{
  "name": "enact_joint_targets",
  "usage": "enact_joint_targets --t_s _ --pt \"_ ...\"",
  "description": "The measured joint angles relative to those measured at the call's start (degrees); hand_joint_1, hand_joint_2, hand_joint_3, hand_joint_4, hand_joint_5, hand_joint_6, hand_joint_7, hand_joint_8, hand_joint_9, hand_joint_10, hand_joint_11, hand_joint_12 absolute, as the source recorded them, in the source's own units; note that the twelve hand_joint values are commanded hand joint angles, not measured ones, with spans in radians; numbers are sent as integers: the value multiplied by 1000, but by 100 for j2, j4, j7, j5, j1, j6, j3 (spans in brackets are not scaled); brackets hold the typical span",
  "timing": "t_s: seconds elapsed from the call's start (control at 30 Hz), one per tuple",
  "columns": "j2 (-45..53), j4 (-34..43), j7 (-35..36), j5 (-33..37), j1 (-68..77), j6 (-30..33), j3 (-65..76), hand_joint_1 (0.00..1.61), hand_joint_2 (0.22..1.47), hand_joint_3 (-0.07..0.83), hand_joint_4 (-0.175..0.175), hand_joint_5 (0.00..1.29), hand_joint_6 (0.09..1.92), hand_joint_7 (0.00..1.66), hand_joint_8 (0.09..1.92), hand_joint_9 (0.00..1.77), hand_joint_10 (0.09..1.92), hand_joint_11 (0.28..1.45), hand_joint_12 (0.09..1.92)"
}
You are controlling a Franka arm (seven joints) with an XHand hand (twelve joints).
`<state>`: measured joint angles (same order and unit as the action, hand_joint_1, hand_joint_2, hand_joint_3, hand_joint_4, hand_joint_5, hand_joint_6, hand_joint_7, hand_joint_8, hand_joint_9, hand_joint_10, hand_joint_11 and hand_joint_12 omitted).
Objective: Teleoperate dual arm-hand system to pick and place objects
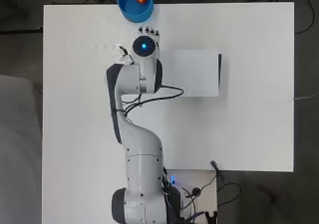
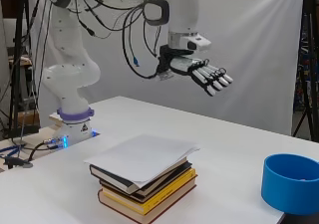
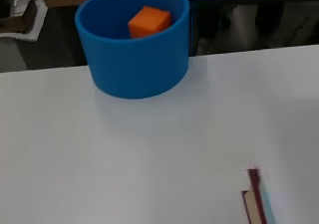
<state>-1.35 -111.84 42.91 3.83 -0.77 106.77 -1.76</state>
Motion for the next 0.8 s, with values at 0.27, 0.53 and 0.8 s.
enact_joint_targets --t_s 0.27,0.53,0.8 --pt "-1411 -639 -567 -802 -60 -470 34 0 949 -20 87 135 87 205 87 363 87 470 87" --pt "-2551 -1403 -932 -1277 -183 -914 192 0 966 -4 90 133 87 213 87 358 87 471 87" --pt "-2474 -1356 -1051 -1327 -208 -990 199 0 979 2 92 128 87 213 87 358 87 472 87"
